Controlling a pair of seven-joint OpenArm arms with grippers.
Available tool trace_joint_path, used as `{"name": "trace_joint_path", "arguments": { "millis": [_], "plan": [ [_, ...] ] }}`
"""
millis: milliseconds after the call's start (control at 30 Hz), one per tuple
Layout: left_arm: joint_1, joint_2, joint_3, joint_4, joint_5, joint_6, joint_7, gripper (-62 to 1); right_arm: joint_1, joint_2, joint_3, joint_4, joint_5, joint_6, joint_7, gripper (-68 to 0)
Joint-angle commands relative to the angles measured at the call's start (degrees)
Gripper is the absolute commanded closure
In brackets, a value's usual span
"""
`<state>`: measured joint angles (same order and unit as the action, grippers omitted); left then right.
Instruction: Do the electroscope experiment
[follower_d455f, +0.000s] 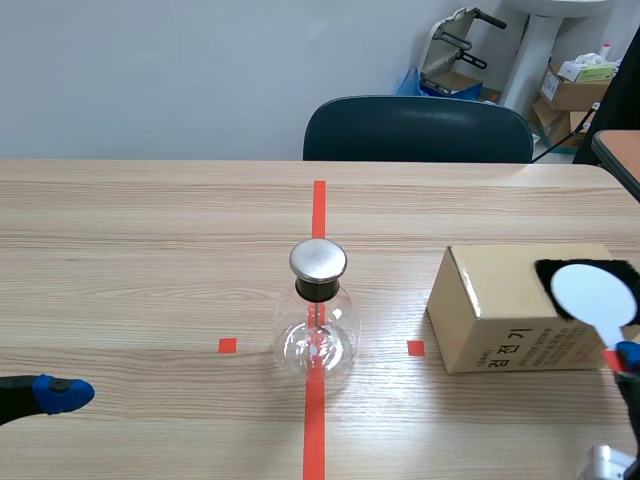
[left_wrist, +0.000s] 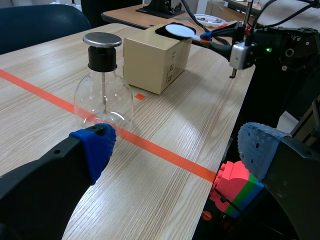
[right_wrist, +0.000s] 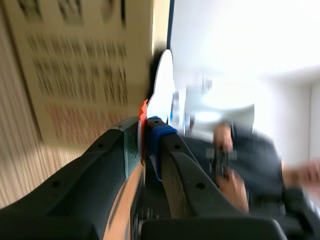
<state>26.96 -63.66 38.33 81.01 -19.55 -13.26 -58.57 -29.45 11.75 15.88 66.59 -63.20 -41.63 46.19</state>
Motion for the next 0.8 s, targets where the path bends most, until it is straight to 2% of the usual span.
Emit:
{"name": "trace_joint_path", "arguments": {
  "millis": [0, 67, 100, 233, 300, 367, 400, 533, 600, 667, 767],
  "plan": [
    [-0.2, 0.0, -0.2, 1.2, -0.3, 0.1, -0.8, -52.5, -0.2, 0.3, 0.2, 0.7, 0.4, -3.2, 1.2, -1.5],
    [-0.2, 0.0, -0.2, 1.2, -0.3, 0.1, -0.8, -52.5, -0.2, 0.3, 0.2, 0.7, 0.7, -3.2, 0.7, -1.5],
    [-0.2, 0.0, -0.2, 1.2, -0.3, 0.1, -0.8, -52.5, -0.2, 0.3, 0.2, 0.7, 0.7, -3.2, -1.3, -1.5],
    [-0.2, 0.0, -0.2, 1.2, -0.3, 0.1, -0.8, -52.5, -0.3, 0.3, 0.2, 0.7, 0.8, -3.2, -13.9, -1.5],
    [-0.2, 0.0, -0.2, 1.2, -0.3, 0.1, -0.8, -52.5, -0.2, 0.3, 0.2, 0.7, 0.8, -3.2, -17.8, -1.5],
    [-0.2, 0.0, -0.2, 1.2, -0.3, 0.1, -0.8, -52.5, -0.2, 0.3, 0.2, 0.7, 0.6, -3.2, -17.4, -1.5],
    [-0.2, 0.0, -0.2, 1.2, -0.3, 0.1, -0.8, -52.5, -0.2, 0.3, 0.2, 0.7, 0.4, -3.2, -15.5, -1.5],
    [-0.2, 0.0, -0.2, 1.2, -0.3, 0.1, -0.8, -52.5, -0.2, 0.3, 0.2, 0.7, 0.4, -3.2, -1.3, -1.5],
    [-0.2, 0.0, -0.2, 1.2, -0.3, 0.1, -0.8, -52.5, -0.2, 0.3, 0.2, 0.7, 0.4, -3.2, 3.1, -1.5],
    [-0.2, 0.0, -0.2, 1.2, -0.3, 0.1, -0.8, -52.5, -0.2, 0.3, 0.2, 0.7, 0.5, -3.2, 1.9, -1.5],
    [-0.2, 0.0, -0.2, 1.2, -0.3, 0.1, -0.8, -52.5, -0.4, 0.3, 0.2, 0.7, 0.7, -3.2, -8.4, -1.5]
  ]
}}
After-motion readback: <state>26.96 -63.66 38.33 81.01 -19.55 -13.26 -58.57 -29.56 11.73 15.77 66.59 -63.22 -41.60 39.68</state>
